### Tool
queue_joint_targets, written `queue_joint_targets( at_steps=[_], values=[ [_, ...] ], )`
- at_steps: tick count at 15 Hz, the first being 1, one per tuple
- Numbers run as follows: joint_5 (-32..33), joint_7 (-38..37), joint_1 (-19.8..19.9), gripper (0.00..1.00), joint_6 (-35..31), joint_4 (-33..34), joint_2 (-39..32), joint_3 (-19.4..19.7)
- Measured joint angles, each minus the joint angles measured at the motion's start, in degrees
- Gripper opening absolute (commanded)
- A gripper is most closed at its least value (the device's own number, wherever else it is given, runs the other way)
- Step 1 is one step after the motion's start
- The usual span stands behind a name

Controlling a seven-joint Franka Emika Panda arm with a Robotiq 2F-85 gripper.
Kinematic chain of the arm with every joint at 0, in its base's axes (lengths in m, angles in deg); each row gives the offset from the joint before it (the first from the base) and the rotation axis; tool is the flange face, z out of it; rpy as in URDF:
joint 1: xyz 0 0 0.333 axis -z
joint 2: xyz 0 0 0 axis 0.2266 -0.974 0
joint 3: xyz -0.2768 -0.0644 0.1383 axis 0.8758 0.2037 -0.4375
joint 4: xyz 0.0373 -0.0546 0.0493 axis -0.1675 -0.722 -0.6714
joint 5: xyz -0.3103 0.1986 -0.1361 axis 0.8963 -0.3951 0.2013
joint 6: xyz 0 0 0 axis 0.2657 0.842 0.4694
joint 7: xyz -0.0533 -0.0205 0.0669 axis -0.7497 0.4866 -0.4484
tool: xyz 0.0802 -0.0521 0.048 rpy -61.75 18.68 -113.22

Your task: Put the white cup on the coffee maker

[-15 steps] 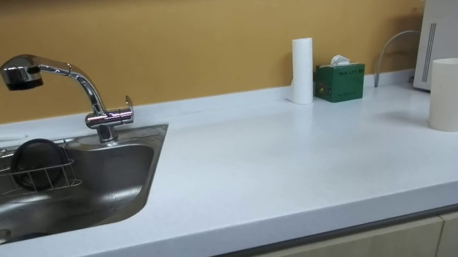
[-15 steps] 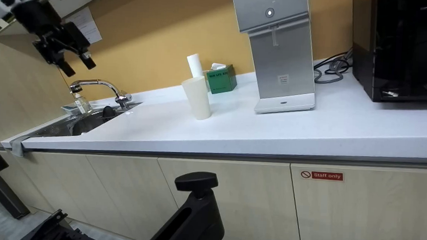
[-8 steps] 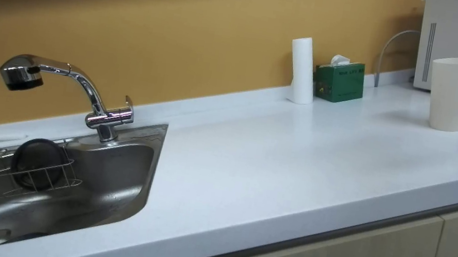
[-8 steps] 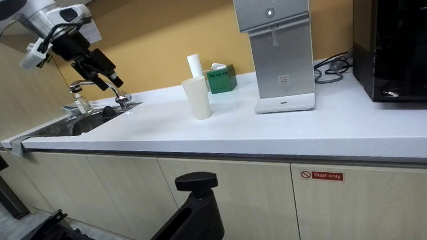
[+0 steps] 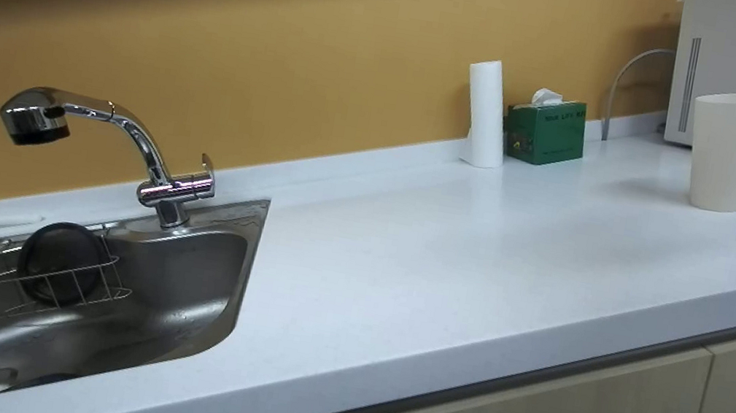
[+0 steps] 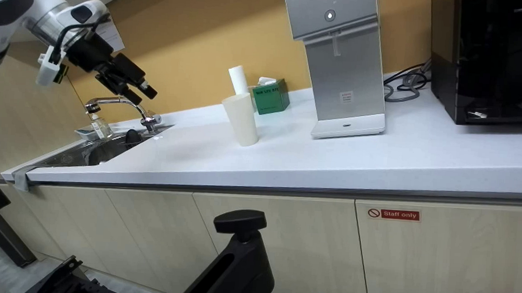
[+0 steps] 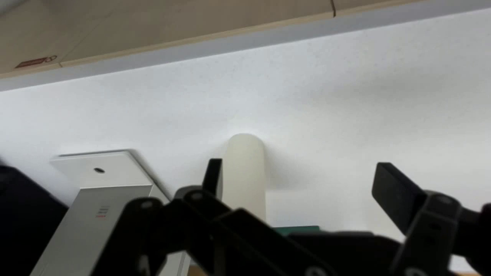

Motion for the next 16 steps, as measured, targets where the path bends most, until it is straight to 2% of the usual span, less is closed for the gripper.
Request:
queue_joint_targets(
  at_steps=[5, 8, 10, 13, 16],
  values=[
    [9.61, -15.77, 13.52, 1.0, -6.91, -0.02, -2.82, -12.12],
    [14.8, -27.09, 21.58, 1.0, -6.55, -0.04, -4.1, -19.97],
    [16.47, -34.73, 25.47, 1.0, -5.35, 0.04, -5.12, -24.59],
    [16.06, -44.51, 27.55, 1.0, -4.37, 0.37, -8.27, -28.72],
    [15.68, -50.93, 27.56, 1.0, -6.38, 1.31, -13.01, -29.06]
  ],
)
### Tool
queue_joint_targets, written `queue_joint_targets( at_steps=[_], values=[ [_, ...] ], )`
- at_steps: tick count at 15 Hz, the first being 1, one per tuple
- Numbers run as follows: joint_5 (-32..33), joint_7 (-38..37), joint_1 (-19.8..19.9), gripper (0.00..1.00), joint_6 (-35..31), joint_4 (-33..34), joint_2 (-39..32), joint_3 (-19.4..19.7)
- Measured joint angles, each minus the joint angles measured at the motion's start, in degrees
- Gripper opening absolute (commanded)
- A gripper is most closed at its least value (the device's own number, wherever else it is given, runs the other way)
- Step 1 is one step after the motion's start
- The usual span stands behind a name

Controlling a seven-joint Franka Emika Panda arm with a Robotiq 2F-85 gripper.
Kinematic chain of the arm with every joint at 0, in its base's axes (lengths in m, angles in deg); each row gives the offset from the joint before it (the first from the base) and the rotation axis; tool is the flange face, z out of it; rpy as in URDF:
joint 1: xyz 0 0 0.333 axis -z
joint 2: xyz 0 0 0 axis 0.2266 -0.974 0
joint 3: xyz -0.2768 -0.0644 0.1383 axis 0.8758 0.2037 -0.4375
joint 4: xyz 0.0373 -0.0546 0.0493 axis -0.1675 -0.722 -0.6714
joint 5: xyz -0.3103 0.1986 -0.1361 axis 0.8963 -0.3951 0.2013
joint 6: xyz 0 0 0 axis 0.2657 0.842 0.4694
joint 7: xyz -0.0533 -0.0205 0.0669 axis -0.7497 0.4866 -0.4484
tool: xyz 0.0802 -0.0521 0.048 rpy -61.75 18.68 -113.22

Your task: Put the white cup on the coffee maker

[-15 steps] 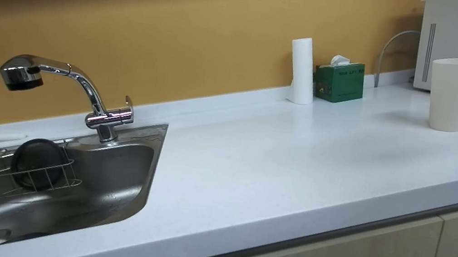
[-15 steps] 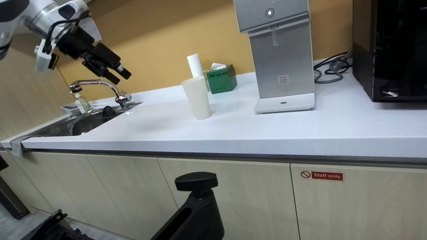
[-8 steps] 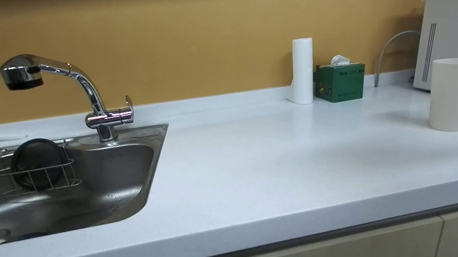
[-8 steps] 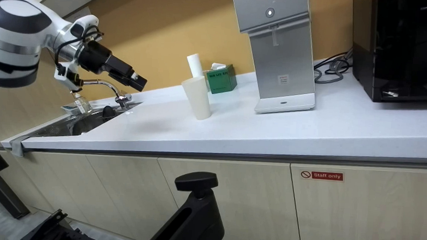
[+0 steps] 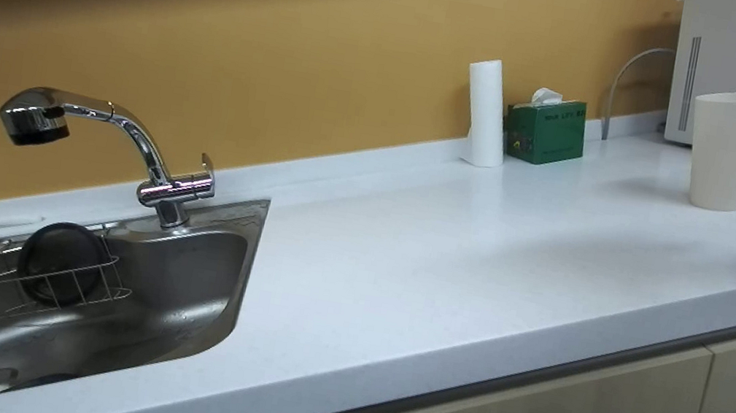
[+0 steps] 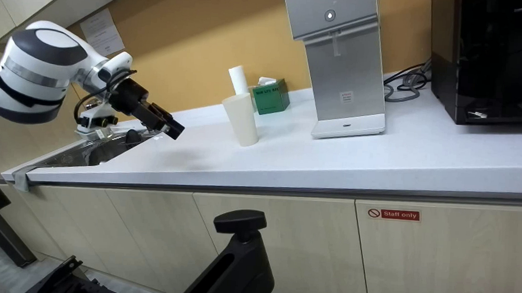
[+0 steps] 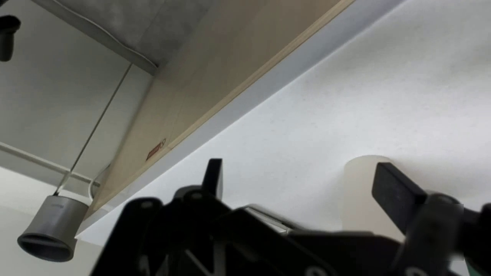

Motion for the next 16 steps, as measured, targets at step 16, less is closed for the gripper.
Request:
queue_joint_targets(
  at_steps=[16],
  values=[
    [17.05, -0.43, 8.42, 1.0, -20.06, 2.05, -8.04, 1.25]
  ],
)
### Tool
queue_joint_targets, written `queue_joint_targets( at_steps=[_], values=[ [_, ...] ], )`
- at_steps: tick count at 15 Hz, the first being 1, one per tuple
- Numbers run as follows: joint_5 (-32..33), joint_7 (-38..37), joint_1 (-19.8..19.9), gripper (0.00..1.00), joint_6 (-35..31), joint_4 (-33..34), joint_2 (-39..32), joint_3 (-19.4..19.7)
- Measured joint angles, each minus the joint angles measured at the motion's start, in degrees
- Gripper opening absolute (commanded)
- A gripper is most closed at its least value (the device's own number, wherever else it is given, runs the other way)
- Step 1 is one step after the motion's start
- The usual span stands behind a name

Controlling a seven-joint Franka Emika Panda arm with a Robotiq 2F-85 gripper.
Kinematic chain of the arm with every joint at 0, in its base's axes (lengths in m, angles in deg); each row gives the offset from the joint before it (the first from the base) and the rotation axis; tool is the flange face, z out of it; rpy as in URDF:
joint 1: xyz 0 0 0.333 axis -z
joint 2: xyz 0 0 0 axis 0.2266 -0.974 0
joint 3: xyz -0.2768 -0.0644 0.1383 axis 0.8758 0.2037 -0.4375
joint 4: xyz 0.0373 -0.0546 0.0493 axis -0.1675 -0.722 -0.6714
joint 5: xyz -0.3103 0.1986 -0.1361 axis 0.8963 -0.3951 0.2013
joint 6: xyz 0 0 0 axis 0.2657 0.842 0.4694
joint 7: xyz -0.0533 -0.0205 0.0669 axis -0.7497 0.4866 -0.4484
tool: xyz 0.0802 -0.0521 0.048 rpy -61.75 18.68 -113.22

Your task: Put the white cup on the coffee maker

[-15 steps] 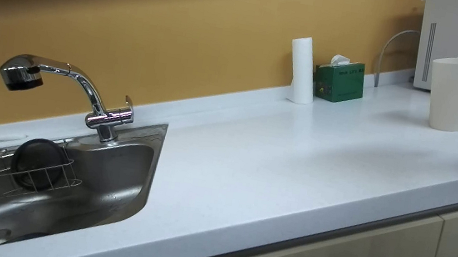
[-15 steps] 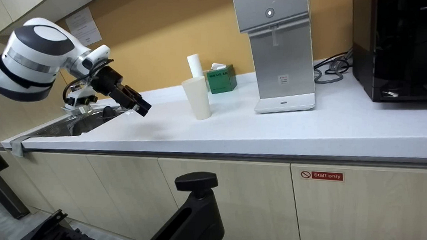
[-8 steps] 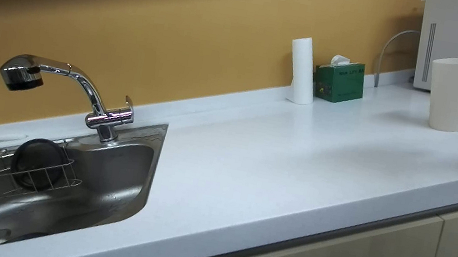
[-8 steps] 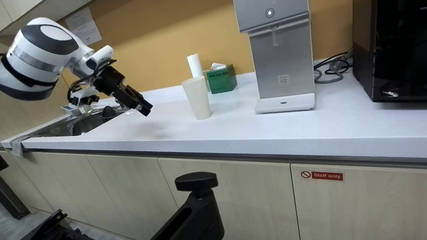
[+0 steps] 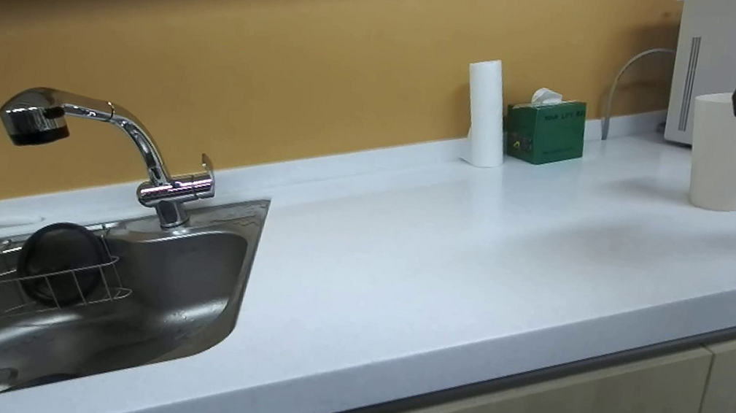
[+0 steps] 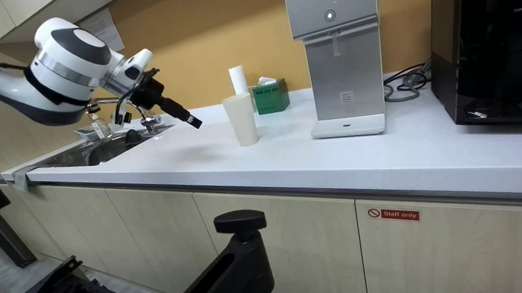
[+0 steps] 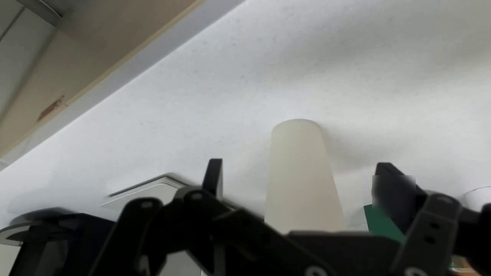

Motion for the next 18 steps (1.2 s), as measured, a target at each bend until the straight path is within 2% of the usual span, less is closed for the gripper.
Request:
queue_joint_targets(
  at_steps=[3, 5, 12, 15, 18],
  values=[
    [4.39, 0.34, 5.81, 1.0, -5.09, 1.34, -2.73, -2.61],
    [6.72, 1.26, 8.97, 1.0, -5.49, 2.55, -4.07, -4.77],
    [7.55, 2.1, 10.57, 1.0, -6.43, 3.26, -4.68, -6.34],
    [9.14, 2.05, 15.17, 1.0, -9.82, 3.74, -3.47, -9.74],
    [9.48, 2.05, 21.65, 1.0, -13.58, 4.21, -1.96, -14.9]
  ],
)
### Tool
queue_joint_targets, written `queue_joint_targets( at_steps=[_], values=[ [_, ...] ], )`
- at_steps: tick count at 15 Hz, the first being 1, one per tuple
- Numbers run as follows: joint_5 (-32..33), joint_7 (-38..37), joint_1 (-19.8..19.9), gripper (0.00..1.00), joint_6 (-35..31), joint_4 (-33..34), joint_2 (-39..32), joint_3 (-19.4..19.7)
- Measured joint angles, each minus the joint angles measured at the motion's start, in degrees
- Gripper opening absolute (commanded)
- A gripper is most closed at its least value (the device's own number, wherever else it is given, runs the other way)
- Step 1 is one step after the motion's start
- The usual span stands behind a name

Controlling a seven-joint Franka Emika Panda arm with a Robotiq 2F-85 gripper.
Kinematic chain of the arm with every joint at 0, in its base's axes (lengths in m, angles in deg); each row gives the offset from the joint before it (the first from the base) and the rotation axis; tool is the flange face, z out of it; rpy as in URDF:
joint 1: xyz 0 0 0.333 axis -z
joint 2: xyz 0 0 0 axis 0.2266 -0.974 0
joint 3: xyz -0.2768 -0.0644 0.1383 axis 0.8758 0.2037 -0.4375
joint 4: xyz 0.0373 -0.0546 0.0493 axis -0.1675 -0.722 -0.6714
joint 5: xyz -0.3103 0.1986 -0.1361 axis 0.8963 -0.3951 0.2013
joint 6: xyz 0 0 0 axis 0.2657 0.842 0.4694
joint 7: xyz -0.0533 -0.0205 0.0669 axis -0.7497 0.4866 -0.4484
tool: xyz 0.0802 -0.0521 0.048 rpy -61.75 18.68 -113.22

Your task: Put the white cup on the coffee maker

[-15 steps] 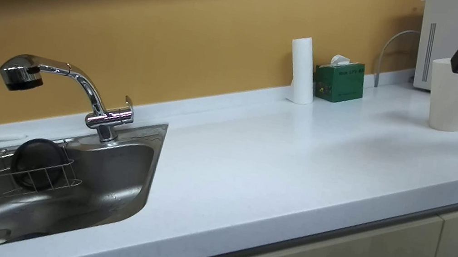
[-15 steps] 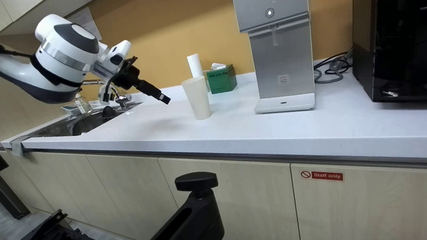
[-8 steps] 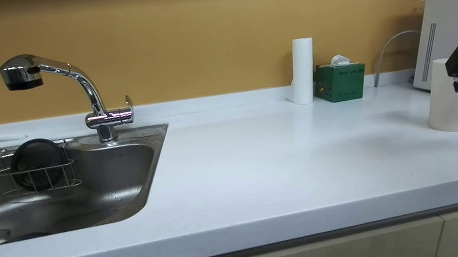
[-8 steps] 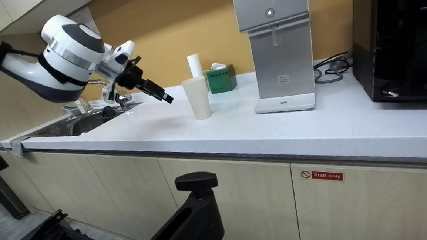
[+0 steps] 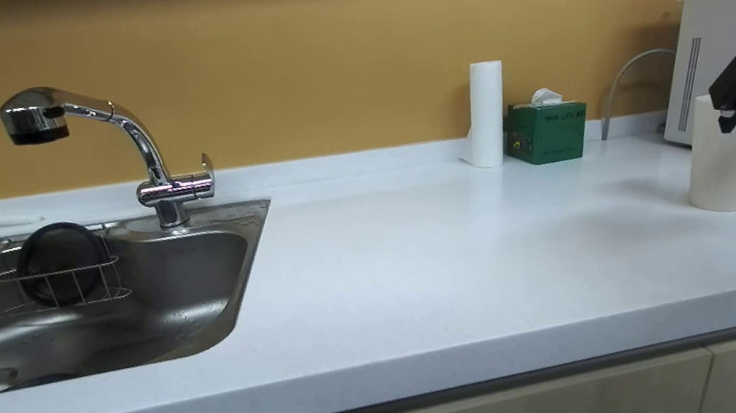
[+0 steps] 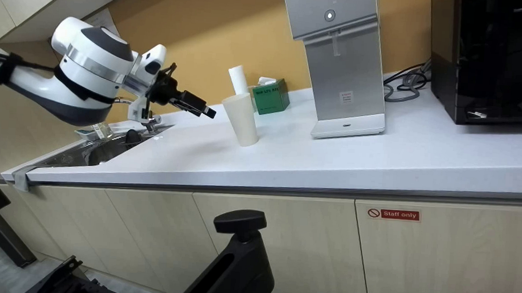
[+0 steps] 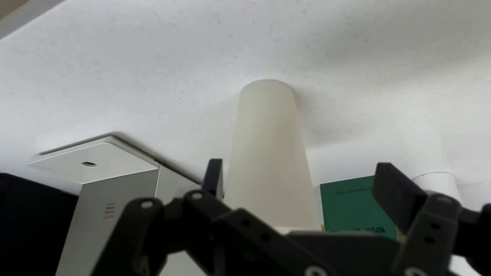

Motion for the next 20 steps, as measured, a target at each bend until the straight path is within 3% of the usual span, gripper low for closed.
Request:
queue_joint_targets(
  at_steps=[6, 12, 16, 17, 18, 20],
  values=[
    [-1.75, 0.05, 17.4, 1.0, -7.67, 1.6, 4.14, -15.67],
    [-8.68, 0.15, 34.65, 1.0, -13.88, 4.93, 10.83, -33.09],
    [-29.82, 13.97, 40.13, 1.0, -14.52, 6.71, 14.3, -42.0],
    [-34.42, 17.21, 40.77, 0.75, -14.52, 7.36, 14.76, -43.69],
    [-38.07, 19.79, 41.51, 0.75, -14.52, 7.96, 15.22, -45.31],
    [-43.75, 24.04, 43.26, 0.6, -14.53, 9.19, 16.0, -48.43]
  ],
)
